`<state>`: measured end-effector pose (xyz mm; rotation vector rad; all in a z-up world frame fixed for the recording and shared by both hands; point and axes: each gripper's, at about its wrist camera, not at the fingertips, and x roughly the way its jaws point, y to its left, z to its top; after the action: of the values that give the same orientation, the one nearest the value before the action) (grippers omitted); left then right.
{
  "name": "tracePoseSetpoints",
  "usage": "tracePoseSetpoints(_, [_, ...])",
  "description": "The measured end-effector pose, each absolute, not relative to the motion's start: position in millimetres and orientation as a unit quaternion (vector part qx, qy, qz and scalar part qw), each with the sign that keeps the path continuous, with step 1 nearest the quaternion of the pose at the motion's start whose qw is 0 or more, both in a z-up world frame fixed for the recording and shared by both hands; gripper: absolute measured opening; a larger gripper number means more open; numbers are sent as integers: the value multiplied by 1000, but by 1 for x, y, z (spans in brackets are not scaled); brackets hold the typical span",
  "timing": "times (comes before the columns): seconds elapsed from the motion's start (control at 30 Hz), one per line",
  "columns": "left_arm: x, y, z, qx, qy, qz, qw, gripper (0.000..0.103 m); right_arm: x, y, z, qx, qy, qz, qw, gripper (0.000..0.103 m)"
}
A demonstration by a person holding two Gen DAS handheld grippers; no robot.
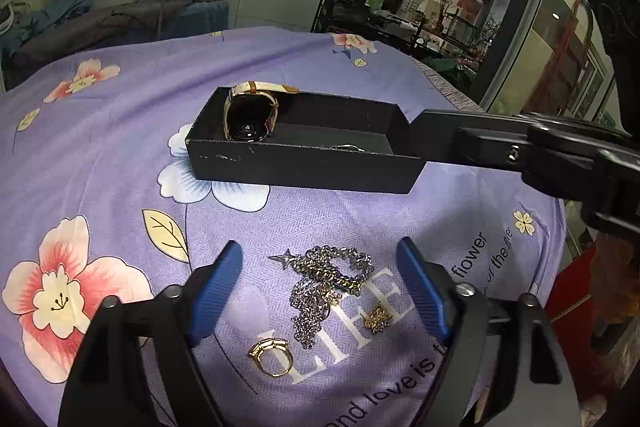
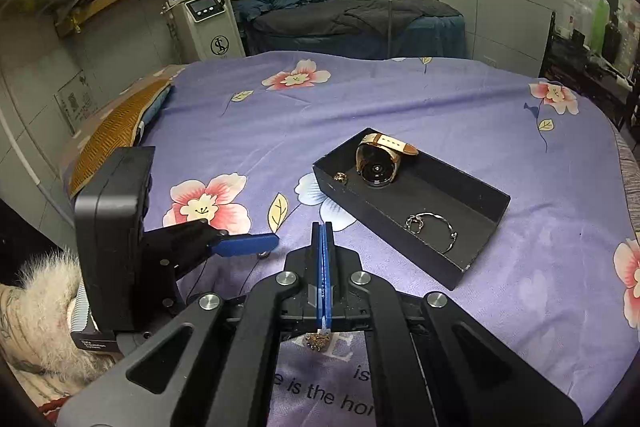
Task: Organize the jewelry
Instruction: 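Close the right tool on the tangled silver chain, then lift the silver chain up off the bedspread with the right tool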
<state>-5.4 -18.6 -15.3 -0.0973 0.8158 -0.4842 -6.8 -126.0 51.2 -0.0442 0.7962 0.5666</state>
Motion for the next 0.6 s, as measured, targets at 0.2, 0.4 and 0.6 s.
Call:
tracePoseSetpoints(0.2, [1,-8,-27,-38,419,-209,883,13,-1,-138,30,-25,404,241,882,1])
tracePoseSetpoints(0.4, [9,35,-25,-88,421,-156,889,13,0,-134,-5,-33,438,240,865,52])
tracePoseSetpoints(0.6, [10,38,-20,-83,418,-148,892,13,1,-108,-36,-110,469,227,846,36])
